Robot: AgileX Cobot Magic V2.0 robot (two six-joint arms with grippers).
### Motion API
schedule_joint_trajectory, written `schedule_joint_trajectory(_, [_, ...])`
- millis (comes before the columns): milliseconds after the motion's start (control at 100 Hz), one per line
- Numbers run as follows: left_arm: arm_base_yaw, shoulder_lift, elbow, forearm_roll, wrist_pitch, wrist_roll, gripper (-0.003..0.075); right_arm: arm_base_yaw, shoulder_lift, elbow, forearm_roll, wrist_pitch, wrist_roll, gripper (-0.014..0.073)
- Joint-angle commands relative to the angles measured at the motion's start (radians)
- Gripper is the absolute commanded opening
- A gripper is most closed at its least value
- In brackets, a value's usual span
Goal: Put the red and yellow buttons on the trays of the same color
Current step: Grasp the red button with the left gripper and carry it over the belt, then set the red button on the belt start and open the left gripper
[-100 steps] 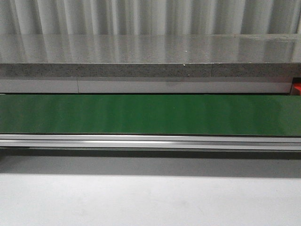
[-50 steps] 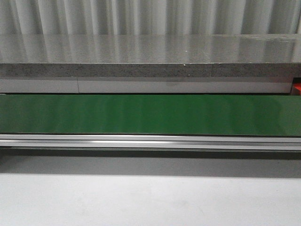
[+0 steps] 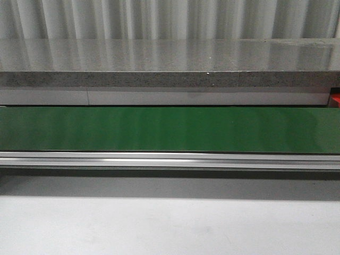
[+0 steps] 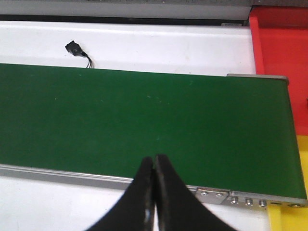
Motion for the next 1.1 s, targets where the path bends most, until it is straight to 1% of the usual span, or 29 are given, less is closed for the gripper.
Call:
schedule_joint_trajectory(0, [-0.023,0.015,-0.034,-0.002,-0.062,0.001,-0.002,0.002,-0.008,-0.023,0.003,-0.057,-0.009,-0.0067])
schedule_joint_trajectory(140, [-0.061,0.071,-0.04,-0.002,-0.087,0.001,-0.002,0.002,-0.008,-0.023,0.003,-0.057,-0.009,-0.0067])
schedule_joint_trajectory(400, [-0.071,0.141,-0.047,-0.003,-0.078,0.027,-0.0018,0.002,-0.008,-0.023,0.003,-0.057,-0.009,-0.0067])
schedule_joint_trajectory(430, [-0.071,0.145,-0.047,-0.004,-0.073,0.027,-0.0013,0.002,-0.008,-0.023,0.003,-0.057,-0.009,-0.0067])
schedule_joint_trajectory(470, [-0.071,0.145,-0.047,-0.004,-0.067,0.027,0.0013,0.002,-0.008,-0.023,0.003,-0.057,-0.009,-0.0067])
schedule_joint_trajectory(520, [-0.071,0.145,-0.047,-0.006,-0.064,0.027,0.0076,0.002,-0.008,-0.023,0.003,-0.057,-0.009,-0.0067])
schedule_joint_trajectory(550, [-0.071,0.145,-0.047,-0.006,-0.064,0.027,0.0142,0.002,-0.008,-0.023,0.003,-0.057,-0.009,-0.0067])
schedule_joint_trajectory(570, [-0.071,0.145,-0.047,-0.008,-0.064,0.029,0.0173,0.002,-0.008,-0.023,0.003,-0.057,-0.009,-0.0067])
schedule_joint_trajectory(580, [-0.071,0.145,-0.047,-0.009,-0.064,0.029,0.0208,0.002,-0.008,-0.023,0.003,-0.057,-0.009,-0.0067])
schedule_joint_trajectory(590, [-0.071,0.145,-0.047,-0.01,-0.064,0.033,0.0226,0.002,-0.008,-0.023,0.003,-0.057,-0.009,-0.0067])
schedule_joint_trajectory(600, [-0.071,0.145,-0.047,-0.013,-0.064,0.036,0.0266,0.002,-0.008,-0.023,0.003,-0.057,-0.009,-0.0067])
schedule_joint_trajectory(610, [-0.071,0.145,-0.047,-0.016,-0.064,0.038,0.0286,0.002,-0.008,-0.023,0.003,-0.057,-0.009,-0.0067])
schedule_joint_trajectory(620, [-0.071,0.145,-0.047,-0.022,-0.064,0.046,0.033,0.002,-0.008,-0.023,0.003,-0.057,-0.009,-0.0067])
schedule_joint_trajectory(640, [-0.071,0.145,-0.047,-0.035,-0.064,0.06,0.0376,0.002,-0.008,-0.023,0.003,-0.057,-0.009,-0.0067])
schedule_joint_trajectory(650, [-0.071,0.145,-0.047,-0.039,-0.064,0.065,0.0422,0.002,-0.008,-0.023,0.003,-0.057,-0.009,-0.0067])
schedule_joint_trajectory(660, [-0.071,0.145,-0.047,-0.047,-0.064,0.073,0.0446,0.002,-0.008,-0.023,0.003,-0.057,-0.009,-0.0067])
schedule_joint_trajectory(670, [-0.071,0.145,-0.047,-0.055,-0.062,0.079,0.0493,0.002,-0.008,-0.023,0.003,-0.057,-0.009,-0.0067])
schedule_joint_trajectory(680, [-0.071,0.145,-0.047,-0.055,-0.062,0.079,0.0515,0.002,-0.008,-0.023,0.003,-0.057,-0.009,-0.0067])
schedule_joint_trajectory(690, [-0.071,0.145,-0.047,-0.061,-0.059,0.082,0.0559,0.002,-0.008,-0.023,0.003,-0.057,-0.009,-0.0067])
schedule_joint_trajectory(710, [-0.071,0.145,-0.047,-0.067,-0.057,0.083,0.0601,0.002,-0.008,-0.023,0.003,-0.057,-0.009,-0.0067])
schedule_joint_trajectory(720, [-0.071,0.145,-0.047,-0.067,-0.053,0.083,0.0638,0.002,-0.008,-0.023,0.003,-0.057,-0.009,-0.0067])
schedule_joint_trajectory(740, [-0.071,0.145,-0.047,-0.072,-0.049,0.083,0.0687,0.002,-0.008,-0.023,0.003,-0.057,-0.009,-0.0067])
schedule_joint_trajectory(760, [-0.071,0.145,-0.047,-0.072,-0.043,0.083,0.0724,0.002,-0.008,-0.023,0.003,-0.057,-0.009,-0.0067])
schedule_joint_trajectory(880, [-0.071,0.125,-0.047,-0.074,-0.016,0.083,0.0648,0.002,-0.008,-0.023,0.003,-0.057,-0.009,-0.0067])
schedule_joint_trajectory(970, [-0.071,0.076,-0.047,-0.076,-0.014,0.083,0.0605,0.002,-0.008,-0.023,0.003,-0.057,-0.009,-0.0067])
schedule_joint_trajectory(1090, [-0.052,-0.013,-0.061,-0.07,0.001,0.083,0.0596,0.002,-0.008,-0.023,0.003,-0.057,-0.009,-0.0067])
